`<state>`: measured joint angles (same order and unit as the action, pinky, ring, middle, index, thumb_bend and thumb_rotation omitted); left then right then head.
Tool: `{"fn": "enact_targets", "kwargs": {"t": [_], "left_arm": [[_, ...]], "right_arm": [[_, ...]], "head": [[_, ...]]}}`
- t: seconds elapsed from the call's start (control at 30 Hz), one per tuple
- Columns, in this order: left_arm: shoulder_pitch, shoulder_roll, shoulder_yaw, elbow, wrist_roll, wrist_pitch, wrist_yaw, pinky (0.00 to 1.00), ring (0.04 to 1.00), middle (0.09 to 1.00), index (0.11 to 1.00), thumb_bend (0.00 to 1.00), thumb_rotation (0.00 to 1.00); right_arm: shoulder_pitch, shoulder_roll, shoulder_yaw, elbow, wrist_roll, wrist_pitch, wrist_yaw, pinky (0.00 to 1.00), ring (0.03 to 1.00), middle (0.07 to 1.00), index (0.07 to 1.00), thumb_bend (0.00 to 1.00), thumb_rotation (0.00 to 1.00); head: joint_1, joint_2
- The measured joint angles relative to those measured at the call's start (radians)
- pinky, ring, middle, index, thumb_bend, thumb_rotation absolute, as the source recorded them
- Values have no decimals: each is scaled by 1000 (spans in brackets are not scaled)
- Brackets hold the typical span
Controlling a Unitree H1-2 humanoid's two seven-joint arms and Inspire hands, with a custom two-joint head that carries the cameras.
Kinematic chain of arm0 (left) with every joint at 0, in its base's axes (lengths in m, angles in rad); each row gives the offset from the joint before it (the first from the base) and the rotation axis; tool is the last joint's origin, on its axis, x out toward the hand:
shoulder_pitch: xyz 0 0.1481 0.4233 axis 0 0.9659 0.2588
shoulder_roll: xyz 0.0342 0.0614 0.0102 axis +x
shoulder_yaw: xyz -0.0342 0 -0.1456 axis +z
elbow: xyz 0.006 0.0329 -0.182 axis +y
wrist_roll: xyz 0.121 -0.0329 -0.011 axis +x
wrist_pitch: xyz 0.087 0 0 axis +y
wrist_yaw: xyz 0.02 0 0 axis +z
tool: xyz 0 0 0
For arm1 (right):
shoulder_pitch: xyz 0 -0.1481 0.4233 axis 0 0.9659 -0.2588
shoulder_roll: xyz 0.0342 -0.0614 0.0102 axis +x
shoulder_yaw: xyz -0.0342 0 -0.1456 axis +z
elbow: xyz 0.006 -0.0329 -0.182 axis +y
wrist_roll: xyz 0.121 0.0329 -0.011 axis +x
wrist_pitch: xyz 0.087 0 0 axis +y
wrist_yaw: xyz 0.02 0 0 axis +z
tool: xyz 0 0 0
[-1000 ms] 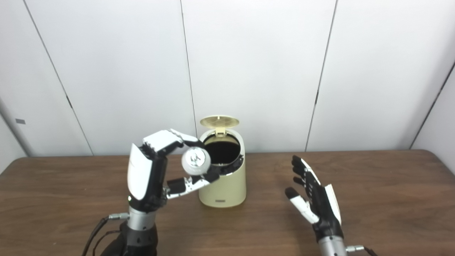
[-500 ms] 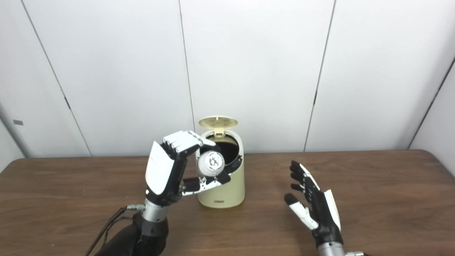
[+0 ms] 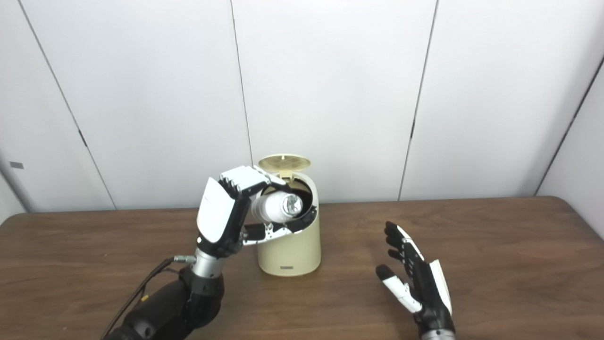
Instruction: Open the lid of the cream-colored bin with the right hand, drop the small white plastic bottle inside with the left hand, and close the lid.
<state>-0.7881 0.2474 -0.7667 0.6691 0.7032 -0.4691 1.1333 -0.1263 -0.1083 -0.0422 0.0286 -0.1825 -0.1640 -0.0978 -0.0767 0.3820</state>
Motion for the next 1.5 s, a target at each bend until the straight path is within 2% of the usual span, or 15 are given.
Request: {"fn": "enact_targets", "kwargs": {"t": [0.83,1.1,1.33,1.5], "left_arm": [[-30,21,-16,-47,9,0,18,416,508,469,450,502,0],[-30,29,-18,-79,10,0,17,414,501,473,451,502,0],[-34,27,-50,-76,6,0,18,425,500,476,453,502,0],[-56,13,-85,-28,-11,0,32,431,502,477,451,502,0]], "right_arm": [[-1,9,1,7,-1,0,-1,840,884,889,882,999,861],[-3,15,3,7,-24,-1,-13,813,875,887,885,984,874],[-1,29,5,3,-25,0,-21,827,887,894,888,989,872],[16,32,12,-22,-58,1,-26,813,875,888,890,996,894]], "head": [[3,-8],[-11,-14],[-43,-8],[-57,-3]]}}
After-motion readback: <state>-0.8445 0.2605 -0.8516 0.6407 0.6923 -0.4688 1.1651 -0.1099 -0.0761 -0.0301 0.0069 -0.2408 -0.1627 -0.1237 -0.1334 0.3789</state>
